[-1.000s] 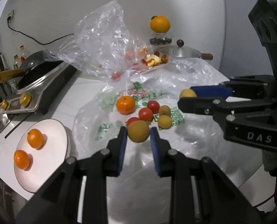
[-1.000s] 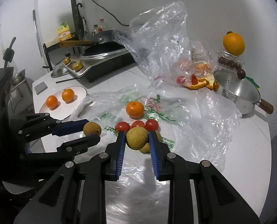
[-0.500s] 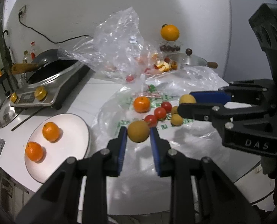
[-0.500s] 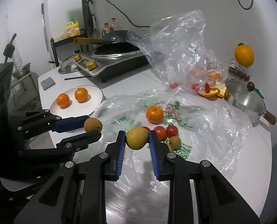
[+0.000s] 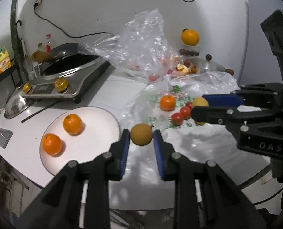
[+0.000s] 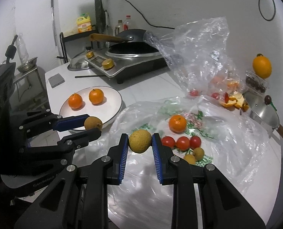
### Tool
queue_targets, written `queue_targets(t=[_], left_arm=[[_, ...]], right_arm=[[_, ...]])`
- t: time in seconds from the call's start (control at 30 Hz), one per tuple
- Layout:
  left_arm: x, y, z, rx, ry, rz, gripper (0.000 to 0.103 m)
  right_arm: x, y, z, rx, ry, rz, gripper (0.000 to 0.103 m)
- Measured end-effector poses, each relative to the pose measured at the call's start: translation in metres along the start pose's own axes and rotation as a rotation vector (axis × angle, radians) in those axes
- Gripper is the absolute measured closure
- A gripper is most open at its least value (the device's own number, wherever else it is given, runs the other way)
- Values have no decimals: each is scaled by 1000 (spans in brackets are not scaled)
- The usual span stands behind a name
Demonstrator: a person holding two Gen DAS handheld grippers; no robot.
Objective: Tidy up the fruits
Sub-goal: 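Carry both held yellow-green fruits over the white plate with both tools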
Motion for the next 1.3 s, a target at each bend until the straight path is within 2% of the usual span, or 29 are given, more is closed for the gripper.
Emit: queue_targets(t=[0.9,1.3], left_arm=[[93,-19,-34,58,115,126,77],[123,-37,-46,97,121,197,77]], right_arm=[[61,-60,24,69,96,84,76],[74,-89,31,96,114,116,75]])
Point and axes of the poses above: each gripper's, at about its wrist camera, not at the fingertips, and y roughly against the way its jaws point, x to its left, z to its top, the point moved 3 cm from there along -y, roughly the way its jaws point, and after that the axes turned 7 degrees about z, right-handed, at the moved point
